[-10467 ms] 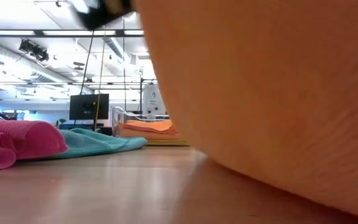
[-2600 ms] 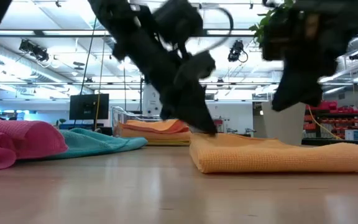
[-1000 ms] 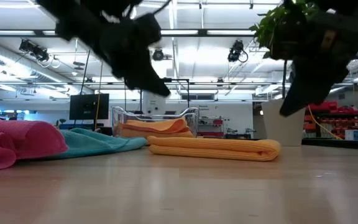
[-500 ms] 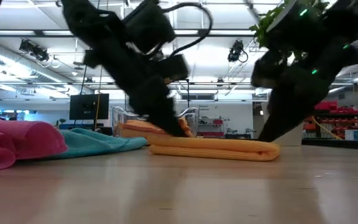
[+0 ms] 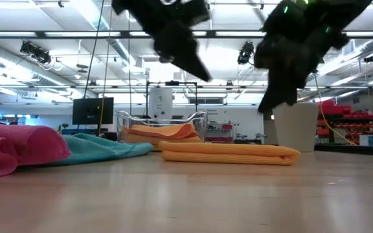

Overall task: Fold microfiber towels
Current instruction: Put the orange microfiber towel into the transparent bin

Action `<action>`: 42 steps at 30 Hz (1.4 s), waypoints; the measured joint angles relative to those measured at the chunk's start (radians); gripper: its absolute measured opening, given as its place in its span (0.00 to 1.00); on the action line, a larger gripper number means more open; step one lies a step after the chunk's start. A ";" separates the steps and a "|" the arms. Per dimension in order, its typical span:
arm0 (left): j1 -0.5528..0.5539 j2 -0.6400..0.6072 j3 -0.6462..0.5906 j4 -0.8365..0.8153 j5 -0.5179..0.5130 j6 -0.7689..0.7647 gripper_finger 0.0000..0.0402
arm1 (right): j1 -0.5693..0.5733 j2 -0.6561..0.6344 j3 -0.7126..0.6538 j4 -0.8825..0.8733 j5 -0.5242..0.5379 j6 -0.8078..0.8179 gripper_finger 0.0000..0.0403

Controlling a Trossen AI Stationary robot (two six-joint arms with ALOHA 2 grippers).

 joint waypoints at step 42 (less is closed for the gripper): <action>-0.090 0.049 -0.530 0.602 0.076 0.479 0.73 | 0.589 0.227 -0.013 -0.018 0.492 -0.249 0.59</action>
